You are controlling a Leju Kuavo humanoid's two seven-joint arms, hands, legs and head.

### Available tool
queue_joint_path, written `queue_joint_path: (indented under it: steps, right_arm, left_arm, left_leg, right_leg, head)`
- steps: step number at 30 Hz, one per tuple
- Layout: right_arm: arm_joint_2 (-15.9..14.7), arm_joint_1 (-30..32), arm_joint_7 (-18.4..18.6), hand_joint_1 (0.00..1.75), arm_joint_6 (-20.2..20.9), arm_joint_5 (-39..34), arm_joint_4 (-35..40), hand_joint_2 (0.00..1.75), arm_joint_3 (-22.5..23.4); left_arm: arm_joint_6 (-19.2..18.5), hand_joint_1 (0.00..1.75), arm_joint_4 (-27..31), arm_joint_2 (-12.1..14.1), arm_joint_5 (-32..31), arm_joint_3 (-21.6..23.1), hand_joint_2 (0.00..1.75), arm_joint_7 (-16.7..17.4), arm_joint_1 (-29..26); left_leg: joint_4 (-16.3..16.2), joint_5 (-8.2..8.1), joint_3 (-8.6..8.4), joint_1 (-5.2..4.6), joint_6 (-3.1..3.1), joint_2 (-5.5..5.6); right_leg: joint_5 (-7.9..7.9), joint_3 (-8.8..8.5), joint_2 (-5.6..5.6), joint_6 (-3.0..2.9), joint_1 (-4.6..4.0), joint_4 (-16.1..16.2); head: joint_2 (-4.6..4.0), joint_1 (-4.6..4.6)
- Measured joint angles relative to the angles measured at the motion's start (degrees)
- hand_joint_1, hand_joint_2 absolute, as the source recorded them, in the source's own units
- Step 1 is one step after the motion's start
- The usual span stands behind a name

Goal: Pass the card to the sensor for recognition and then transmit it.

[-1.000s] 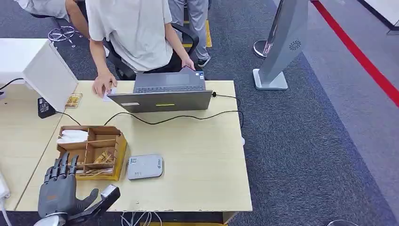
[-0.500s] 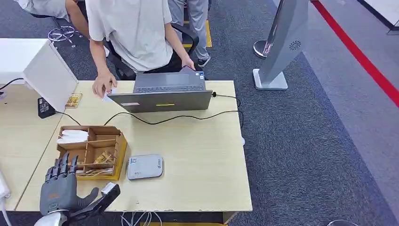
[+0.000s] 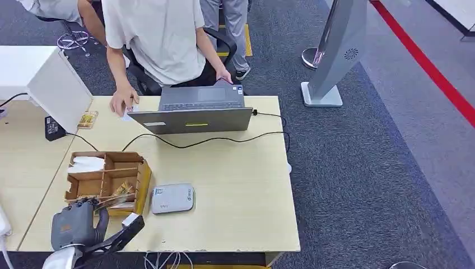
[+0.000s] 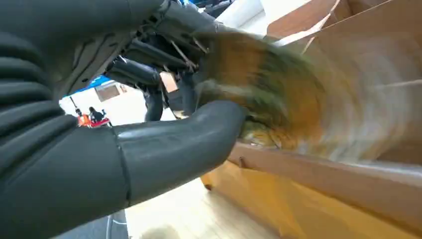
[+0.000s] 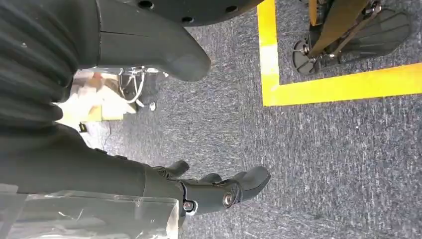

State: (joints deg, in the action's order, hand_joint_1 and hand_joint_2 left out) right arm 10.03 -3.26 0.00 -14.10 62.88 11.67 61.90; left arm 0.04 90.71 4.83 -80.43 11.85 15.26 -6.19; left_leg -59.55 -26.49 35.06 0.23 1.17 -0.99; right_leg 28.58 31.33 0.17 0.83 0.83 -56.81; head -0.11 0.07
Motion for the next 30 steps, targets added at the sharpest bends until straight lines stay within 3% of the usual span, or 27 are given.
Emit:
queue_joint_path:
  steps: [12,19,24,30]
  right_arm:
    - [0.0,0.0,0.0,0.00,0.3,0.1,0.0,1.75,0.0]
    - [0.0,0.0,-0.1,0.00,0.2,-0.3,0.0,1.75,0.0]
    - [0.0,0.0,-0.2,0.00,-0.5,-1.7,0.0,1.75,1.0]
    - [0.0,0.1,-0.8,0.00,-0.7,-2.3,0.1,1.75,2.5]
  left_arm:
    - [0.2,1.75,-1.3,-0.7,0.2,-0.6,1.75,-0.5,0.0]
    - [3.3,1.75,-1.1,-1.4,-1.4,-1.1,1.75,-2.4,-0.2]
    - [5.5,1.75,7.3,-0.7,-2.9,1.6,1.75,-5.2,-2.2]
    - [11.4,1.75,21.9,3.7,-5.6,9.1,1.75,-6.7,-4.6]
  left_leg:
    - [0.0,0.00,-0.01,0.00,0.00,0.02]
    - [0.0,0.00,0.00,0.00,0.00,0.03]
    - [0.0,-0.01,0.01,0.00,0.01,0.04]
    - [0.0,-0.05,0.00,0.00,0.07,0.02]
  right_leg:
    - [0.00,-0.01,-0.02,0.00,0.00,0.0]
    - [0.00,-0.01,-0.02,0.00,0.00,0.0]
    - [0.00,0.00,-0.03,0.00,0.01,0.0]
    - [0.01,0.02,-0.02,0.01,0.03,0.0]
  head:
    - [0.00,-0.02]
    - [0.00,-0.02]
    - [0.00,-0.04]
    - [0.00,-0.04]
